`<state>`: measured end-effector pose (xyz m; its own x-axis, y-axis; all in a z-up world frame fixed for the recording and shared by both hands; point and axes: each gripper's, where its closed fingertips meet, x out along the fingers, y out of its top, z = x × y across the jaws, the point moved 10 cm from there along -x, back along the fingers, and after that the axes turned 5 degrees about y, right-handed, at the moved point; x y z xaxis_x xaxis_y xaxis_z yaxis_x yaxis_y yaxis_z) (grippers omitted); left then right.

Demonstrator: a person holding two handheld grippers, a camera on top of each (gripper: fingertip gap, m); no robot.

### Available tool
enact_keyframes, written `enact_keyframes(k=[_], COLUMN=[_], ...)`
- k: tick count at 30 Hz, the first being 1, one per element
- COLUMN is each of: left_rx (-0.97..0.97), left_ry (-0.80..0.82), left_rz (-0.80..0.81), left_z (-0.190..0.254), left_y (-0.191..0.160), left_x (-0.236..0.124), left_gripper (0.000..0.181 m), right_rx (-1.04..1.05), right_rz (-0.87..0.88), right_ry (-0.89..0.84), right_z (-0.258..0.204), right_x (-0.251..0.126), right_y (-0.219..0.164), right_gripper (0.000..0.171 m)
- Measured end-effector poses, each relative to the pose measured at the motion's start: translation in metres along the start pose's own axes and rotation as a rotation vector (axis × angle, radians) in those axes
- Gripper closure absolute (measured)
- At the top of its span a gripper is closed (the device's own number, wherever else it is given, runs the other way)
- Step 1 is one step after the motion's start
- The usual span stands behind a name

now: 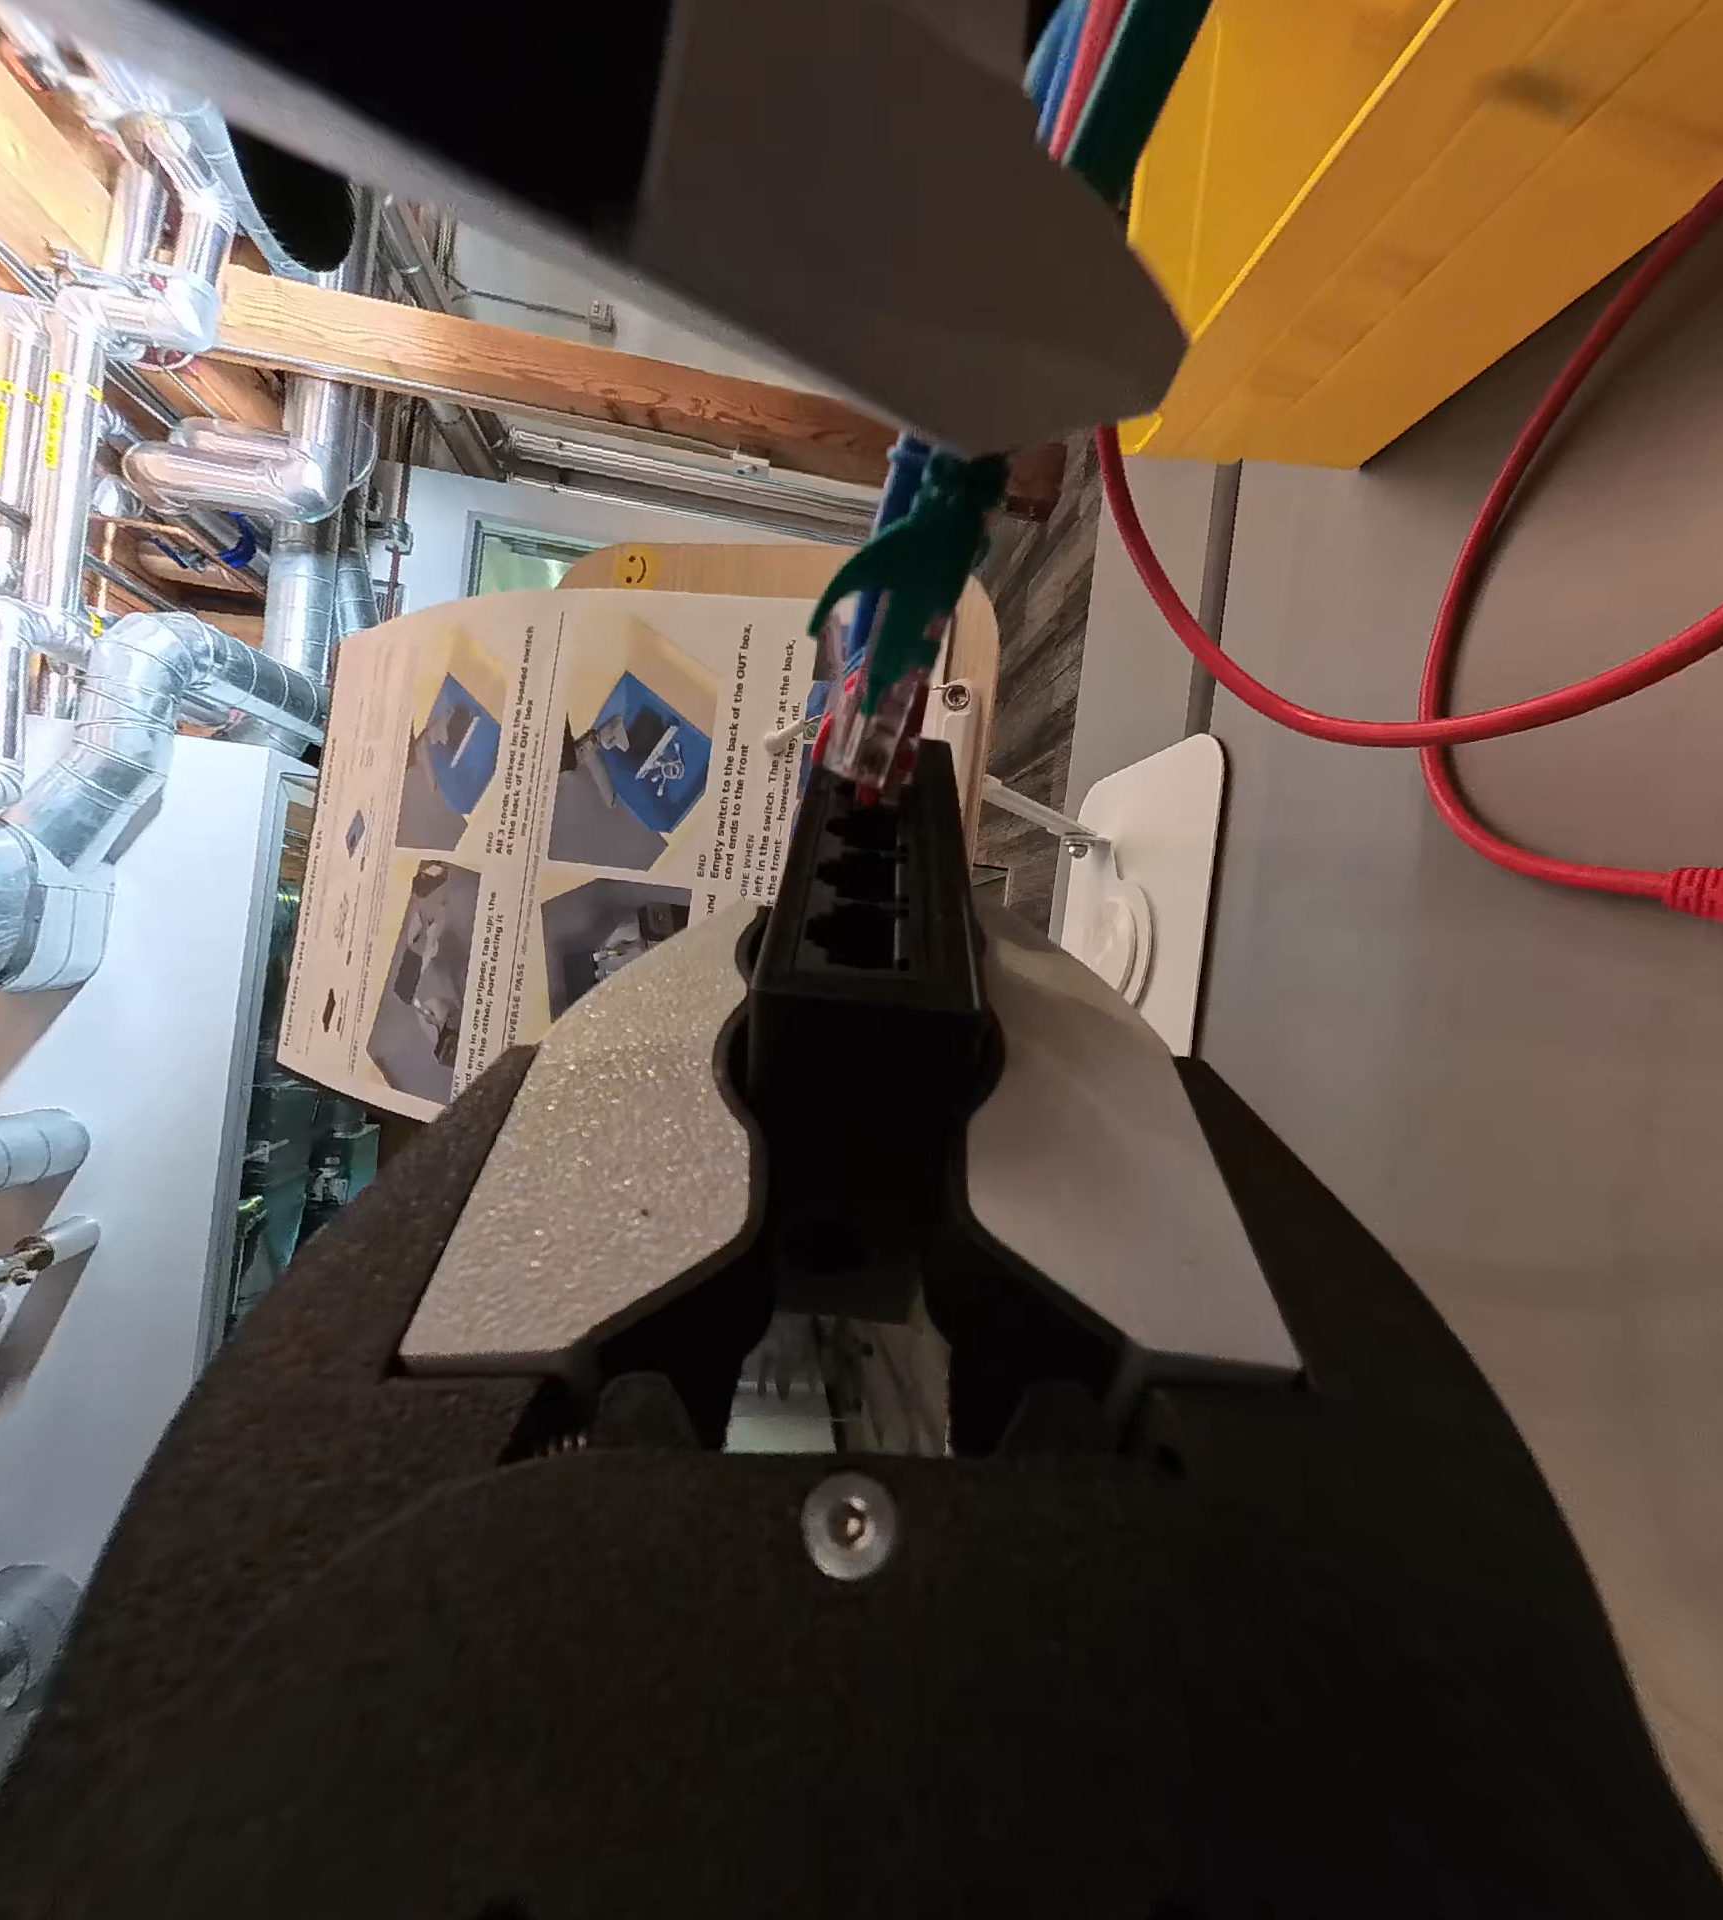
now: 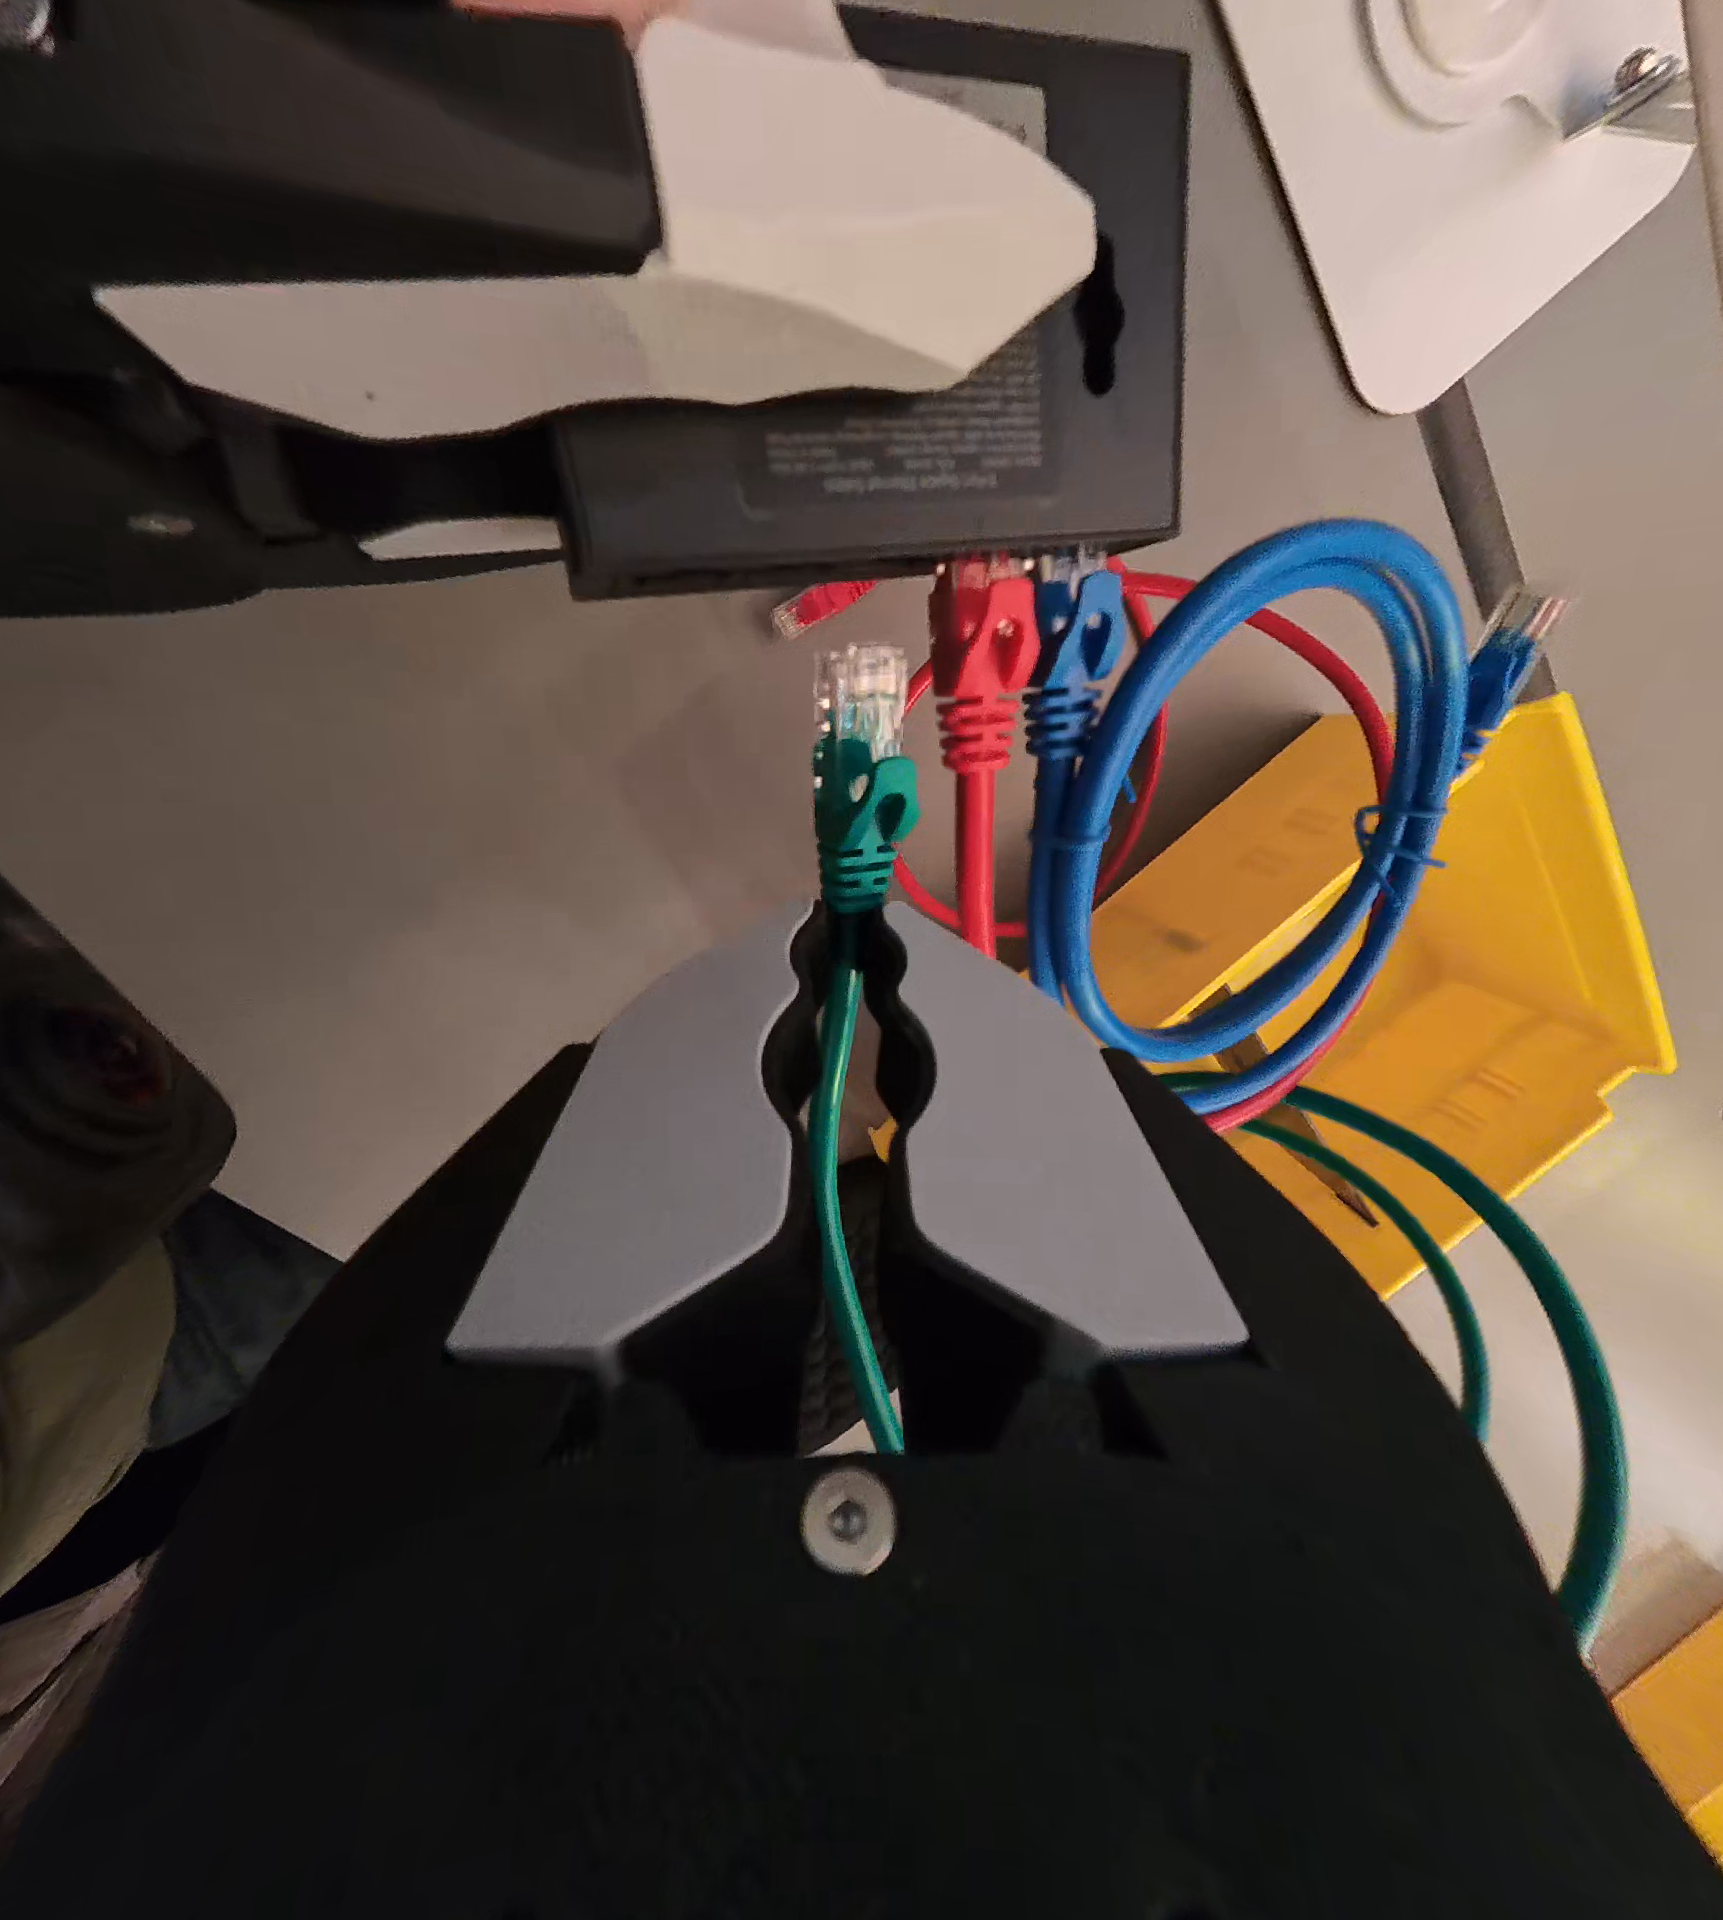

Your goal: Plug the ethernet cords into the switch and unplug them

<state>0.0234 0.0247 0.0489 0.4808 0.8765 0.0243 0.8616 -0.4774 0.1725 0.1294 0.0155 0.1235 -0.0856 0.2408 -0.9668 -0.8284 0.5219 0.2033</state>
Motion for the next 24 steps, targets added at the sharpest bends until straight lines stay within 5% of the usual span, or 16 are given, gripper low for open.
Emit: enact_keyframes(k=[16, 24], left_rx=[0.042, 0.058], left_ry=[-0.014, -0.052], left_rz=[0.033, 0.03], left_z=[0.003, 0.008], left_y=[0.007, 0.009], left_x=[-0.003, -0.002], left_gripper=[0.151, 0.151], right_rx=[0.055, -0.012], right_rz=[-0.062, -0.137], right_ry=[0.076, -0.046], right_z=[0.005, -0.001], right_x=[0.006, 0.01], right_y=[0.005, 0.006], right_gripper=[0.164, 0.163])
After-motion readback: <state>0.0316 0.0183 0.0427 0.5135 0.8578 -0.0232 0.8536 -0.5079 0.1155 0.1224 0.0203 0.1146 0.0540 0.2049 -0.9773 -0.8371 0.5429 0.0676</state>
